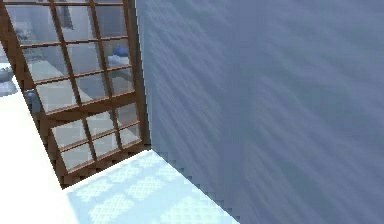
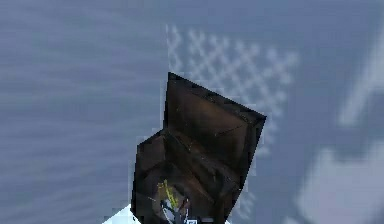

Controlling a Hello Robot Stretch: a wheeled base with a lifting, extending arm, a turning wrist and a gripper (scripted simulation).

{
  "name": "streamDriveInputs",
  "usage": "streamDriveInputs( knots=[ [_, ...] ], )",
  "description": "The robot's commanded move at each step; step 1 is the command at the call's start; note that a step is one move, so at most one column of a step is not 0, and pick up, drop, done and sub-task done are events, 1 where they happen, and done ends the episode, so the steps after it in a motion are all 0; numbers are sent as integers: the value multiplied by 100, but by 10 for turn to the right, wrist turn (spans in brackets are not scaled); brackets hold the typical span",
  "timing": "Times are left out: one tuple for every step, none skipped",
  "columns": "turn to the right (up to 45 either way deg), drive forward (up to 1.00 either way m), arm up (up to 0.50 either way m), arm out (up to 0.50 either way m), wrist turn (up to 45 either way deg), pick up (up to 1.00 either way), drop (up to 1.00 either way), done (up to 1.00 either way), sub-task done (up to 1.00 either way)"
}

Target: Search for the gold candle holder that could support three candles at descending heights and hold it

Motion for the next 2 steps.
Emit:
streamDriveInputs(
  knots=[
    [0,0,0,0,0,100,0,0,0],
    [0,0,10,0,0,0,0,0,0]
  ],
)
